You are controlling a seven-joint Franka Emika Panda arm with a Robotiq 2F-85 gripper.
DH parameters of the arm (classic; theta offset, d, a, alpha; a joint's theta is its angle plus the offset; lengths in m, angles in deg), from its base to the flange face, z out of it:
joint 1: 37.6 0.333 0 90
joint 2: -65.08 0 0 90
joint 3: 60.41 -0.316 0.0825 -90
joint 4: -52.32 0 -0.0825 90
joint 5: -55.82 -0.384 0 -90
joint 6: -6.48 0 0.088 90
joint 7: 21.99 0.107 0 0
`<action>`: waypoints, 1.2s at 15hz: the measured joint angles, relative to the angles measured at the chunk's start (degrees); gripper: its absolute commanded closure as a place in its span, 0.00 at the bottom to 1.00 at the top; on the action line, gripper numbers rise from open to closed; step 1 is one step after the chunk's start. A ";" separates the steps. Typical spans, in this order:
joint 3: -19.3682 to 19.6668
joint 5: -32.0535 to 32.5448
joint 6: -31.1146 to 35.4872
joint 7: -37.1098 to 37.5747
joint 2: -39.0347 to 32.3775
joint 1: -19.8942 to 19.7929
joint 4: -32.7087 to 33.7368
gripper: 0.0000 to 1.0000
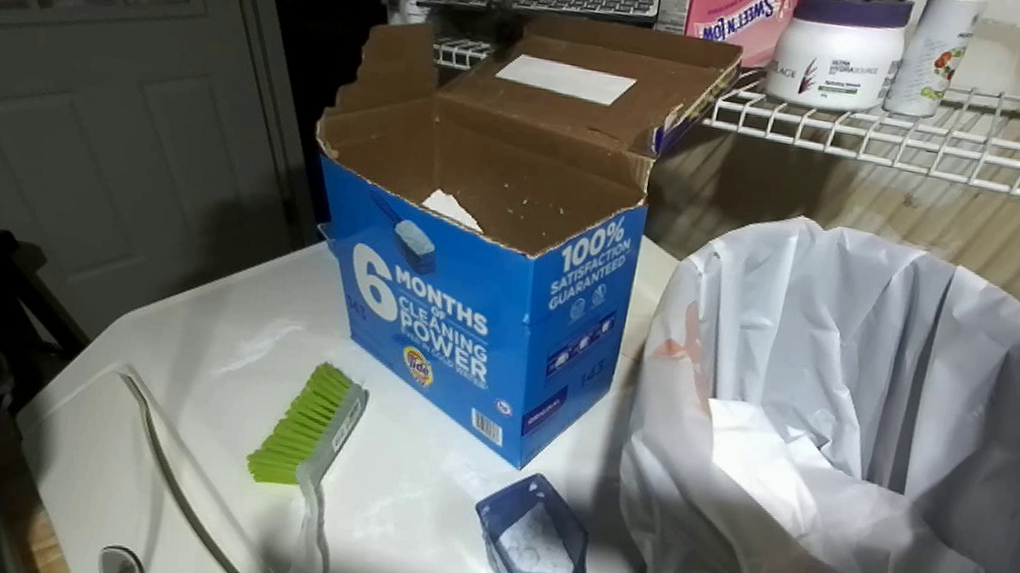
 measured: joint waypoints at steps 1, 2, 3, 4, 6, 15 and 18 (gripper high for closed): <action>0.00 0.02 0.00 0.00 0.04 -0.01 0.00 0.31; 0.00 0.05 0.02 -0.02 0.08 -0.01 0.00 0.37; 0.00 0.05 0.04 -0.09 0.13 -0.01 0.00 0.44; 0.00 0.05 0.10 -0.15 0.27 -0.01 0.01 0.52; -0.01 0.05 0.24 -0.17 0.63 -0.01 0.01 0.66; -0.55 -0.36 0.39 -1.42 2.60 0.17 0.02 0.95; -0.57 -0.44 0.39 -3.05 2.85 0.18 0.00 0.96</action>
